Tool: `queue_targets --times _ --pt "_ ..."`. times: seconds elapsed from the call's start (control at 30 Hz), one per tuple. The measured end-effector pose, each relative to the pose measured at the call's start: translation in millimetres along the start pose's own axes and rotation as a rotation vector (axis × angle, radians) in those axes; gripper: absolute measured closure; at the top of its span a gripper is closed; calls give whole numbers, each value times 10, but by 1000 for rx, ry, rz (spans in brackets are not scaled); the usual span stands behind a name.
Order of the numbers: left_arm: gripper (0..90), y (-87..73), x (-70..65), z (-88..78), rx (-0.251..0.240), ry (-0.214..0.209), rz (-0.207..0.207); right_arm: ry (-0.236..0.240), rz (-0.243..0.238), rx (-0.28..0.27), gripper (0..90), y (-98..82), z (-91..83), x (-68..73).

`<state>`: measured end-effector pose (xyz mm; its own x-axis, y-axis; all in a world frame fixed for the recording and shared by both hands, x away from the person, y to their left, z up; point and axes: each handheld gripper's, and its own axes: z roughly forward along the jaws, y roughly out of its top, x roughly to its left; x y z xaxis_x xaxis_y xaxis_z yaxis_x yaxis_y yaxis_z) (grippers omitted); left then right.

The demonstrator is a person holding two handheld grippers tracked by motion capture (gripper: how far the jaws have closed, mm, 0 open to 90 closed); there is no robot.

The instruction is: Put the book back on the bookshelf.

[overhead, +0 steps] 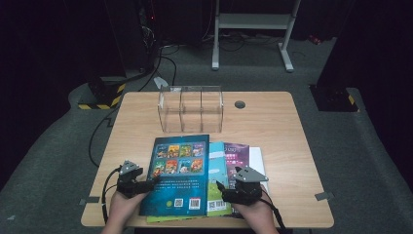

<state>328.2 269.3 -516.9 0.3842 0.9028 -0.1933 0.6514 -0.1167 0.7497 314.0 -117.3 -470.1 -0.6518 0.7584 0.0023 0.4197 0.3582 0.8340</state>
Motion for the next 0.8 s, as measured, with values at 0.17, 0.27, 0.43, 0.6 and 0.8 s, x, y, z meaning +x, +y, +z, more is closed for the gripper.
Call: queue_targets --times 0.17,0.27,0.43,0.6,0.8 --pt "157 -18 -45 2 3 -40 5 -9 28 -7 167 4 -13 -59" --pt "157 -27 -54 9 4 -56 -10 -14 37 -10 169 4 -30 -58" --pt "153 -19 -71 36 1 -64 -17 -25 22 -11 171 0 -40 -56" --pt "154 -30 -90 31 -5 -52 -17 -30 32 -19 178 -14 -32 -72" --pt "159 -35 -108 20 -6 -42 -6 -28 42 -17 194 -16 -29 -72"
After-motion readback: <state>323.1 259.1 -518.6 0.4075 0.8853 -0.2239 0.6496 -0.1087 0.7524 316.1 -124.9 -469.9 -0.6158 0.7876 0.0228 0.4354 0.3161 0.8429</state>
